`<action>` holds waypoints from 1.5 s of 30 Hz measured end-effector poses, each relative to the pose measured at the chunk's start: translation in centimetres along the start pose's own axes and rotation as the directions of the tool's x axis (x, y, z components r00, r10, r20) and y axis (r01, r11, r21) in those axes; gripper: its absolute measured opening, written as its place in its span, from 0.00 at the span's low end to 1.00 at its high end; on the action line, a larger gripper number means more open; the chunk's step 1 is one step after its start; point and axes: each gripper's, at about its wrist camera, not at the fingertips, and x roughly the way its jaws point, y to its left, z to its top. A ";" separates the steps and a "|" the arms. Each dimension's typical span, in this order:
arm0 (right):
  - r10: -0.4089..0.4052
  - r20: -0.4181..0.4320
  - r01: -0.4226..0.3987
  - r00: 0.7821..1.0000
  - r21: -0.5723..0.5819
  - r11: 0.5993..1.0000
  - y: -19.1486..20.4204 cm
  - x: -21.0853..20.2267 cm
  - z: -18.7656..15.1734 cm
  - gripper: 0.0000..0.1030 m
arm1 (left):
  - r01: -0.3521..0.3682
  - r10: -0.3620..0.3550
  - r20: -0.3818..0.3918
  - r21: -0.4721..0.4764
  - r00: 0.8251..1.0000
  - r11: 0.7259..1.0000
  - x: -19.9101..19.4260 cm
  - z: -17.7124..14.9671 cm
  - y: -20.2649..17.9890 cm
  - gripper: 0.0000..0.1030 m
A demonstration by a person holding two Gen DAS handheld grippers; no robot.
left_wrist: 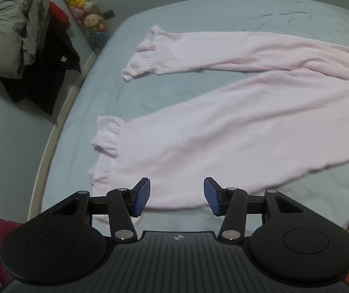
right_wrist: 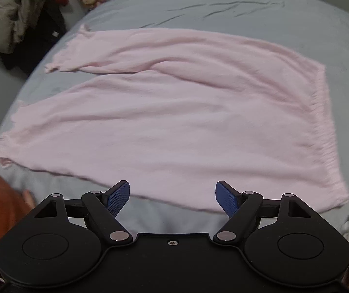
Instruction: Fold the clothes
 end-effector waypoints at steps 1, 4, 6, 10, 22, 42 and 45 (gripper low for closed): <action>0.018 0.001 -0.018 1.000 0.018 1.000 0.6 -0.2 -0.3 0.74 | 0.002 -0.002 0.003 0.002 1.000 1.000 -0.3 -0.4 -0.5 0.47; 0.058 0.030 -0.060 0.998 0.051 0.997 2.1 -1.1 -1.4 0.75 | 0.011 -0.011 0.015 0.006 1.000 1.000 -1.1 -1.6 -1.9 0.47; 0.037 0.080 -0.041 0.996 0.059 0.997 3.6 -2.1 -2.7 0.75 | 0.019 -0.019 0.030 -0.009 0.999 1.000 -1.9 -2.7 -2.5 0.47; -0.039 0.171 0.024 0.985 0.089 0.996 5.6 -3.9 -5.1 0.76 | 0.038 -0.036 0.066 -0.031 0.997 0.999 -3.3 -4.2 -3.4 0.52; -0.196 0.373 0.153 0.907 0.143 0.978 6.8 -7.7 -8.8 0.87 | 0.100 -0.079 0.178 -0.112 0.981 0.989 -5.5 -5.1 -5.2 0.68; -0.183 0.442 0.172 0.878 0.065 0.983 7.0 -5.6 -8.9 1.00 | 0.098 -0.027 0.354 -0.186 0.935 0.978 -6.9 -3.3 -8.0 0.87; -0.168 0.440 0.161 0.882 0.053 0.985 7.1 -5.1 -8.8 1.00 | 0.088 -0.012 0.352 -0.203 0.936 0.975 -6.6 -3.3 -7.9 0.87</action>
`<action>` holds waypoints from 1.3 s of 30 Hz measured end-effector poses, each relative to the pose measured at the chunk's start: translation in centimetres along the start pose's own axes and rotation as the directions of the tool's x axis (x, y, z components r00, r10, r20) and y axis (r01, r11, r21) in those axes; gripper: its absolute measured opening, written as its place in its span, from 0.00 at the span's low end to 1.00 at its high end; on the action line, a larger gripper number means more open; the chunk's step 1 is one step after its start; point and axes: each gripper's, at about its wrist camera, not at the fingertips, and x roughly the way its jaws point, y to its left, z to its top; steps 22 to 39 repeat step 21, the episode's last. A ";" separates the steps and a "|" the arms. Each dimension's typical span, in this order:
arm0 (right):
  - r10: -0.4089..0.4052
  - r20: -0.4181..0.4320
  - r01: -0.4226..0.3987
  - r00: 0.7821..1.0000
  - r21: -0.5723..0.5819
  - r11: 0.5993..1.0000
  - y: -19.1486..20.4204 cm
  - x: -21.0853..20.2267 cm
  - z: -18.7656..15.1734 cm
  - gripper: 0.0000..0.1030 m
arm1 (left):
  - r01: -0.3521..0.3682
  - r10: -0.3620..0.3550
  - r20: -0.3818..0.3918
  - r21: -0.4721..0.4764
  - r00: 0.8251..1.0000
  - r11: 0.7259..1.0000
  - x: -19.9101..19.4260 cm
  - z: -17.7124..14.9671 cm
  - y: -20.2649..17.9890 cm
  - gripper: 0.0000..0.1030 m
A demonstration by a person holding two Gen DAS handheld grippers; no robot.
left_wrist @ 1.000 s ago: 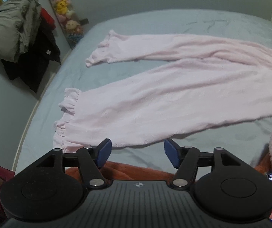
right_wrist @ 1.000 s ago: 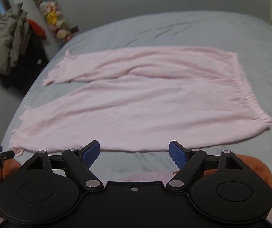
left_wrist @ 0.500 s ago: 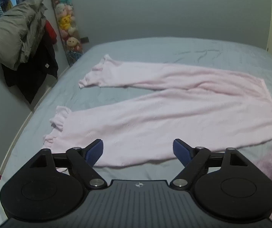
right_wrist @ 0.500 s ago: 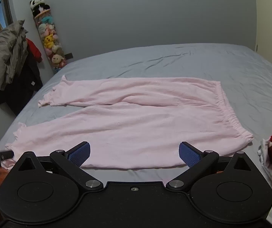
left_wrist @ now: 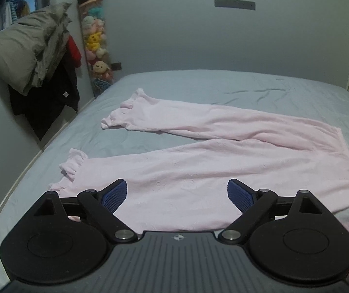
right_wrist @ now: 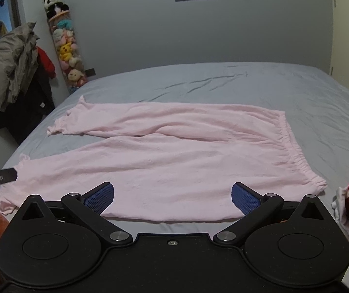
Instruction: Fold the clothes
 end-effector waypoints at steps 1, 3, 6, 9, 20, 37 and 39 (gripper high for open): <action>0.003 0.001 -0.003 1.000 0.000 1.000 0.0 0.1 0.0 1.00 | -0.003 0.003 0.001 0.004 1.000 1.000 0.0 -0.1 -0.1 0.87; 0.005 0.006 -0.005 1.000 -0.002 1.000 0.1 0.3 0.0 0.99 | -0.002 0.001 0.007 0.018 1.000 1.000 0.1 -0.2 -0.2 0.87; 0.003 0.009 -0.003 1.000 0.000 1.000 -0.1 0.5 0.2 1.00 | 0.001 0.000 -0.012 0.050 1.000 0.999 0.3 -0.5 -0.6 0.87; 0.000 0.002 0.000 1.000 -0.001 1.000 -0.1 0.8 0.1 1.00 | -0.013 0.015 -0.019 0.087 1.000 0.996 0.5 -0.8 -1.2 0.87; -0.007 -0.009 0.007 1.000 0.002 1.000 -0.1 1.2 0.0 1.00 | -0.039 0.041 -0.015 0.121 0.999 0.992 0.8 -1.3 -1.6 0.87; -0.008 -0.007 0.008 1.000 0.003 1.000 -0.1 1.2 0.0 1.00 | -0.041 0.043 -0.012 0.124 0.999 0.991 0.7 -1.3 -1.6 0.87; -0.008 -0.007 0.008 1.000 0.003 1.000 -0.1 1.2 0.0 1.00 | -0.041 0.043 -0.012 0.124 0.999 0.991 0.7 -1.3 -1.6 0.87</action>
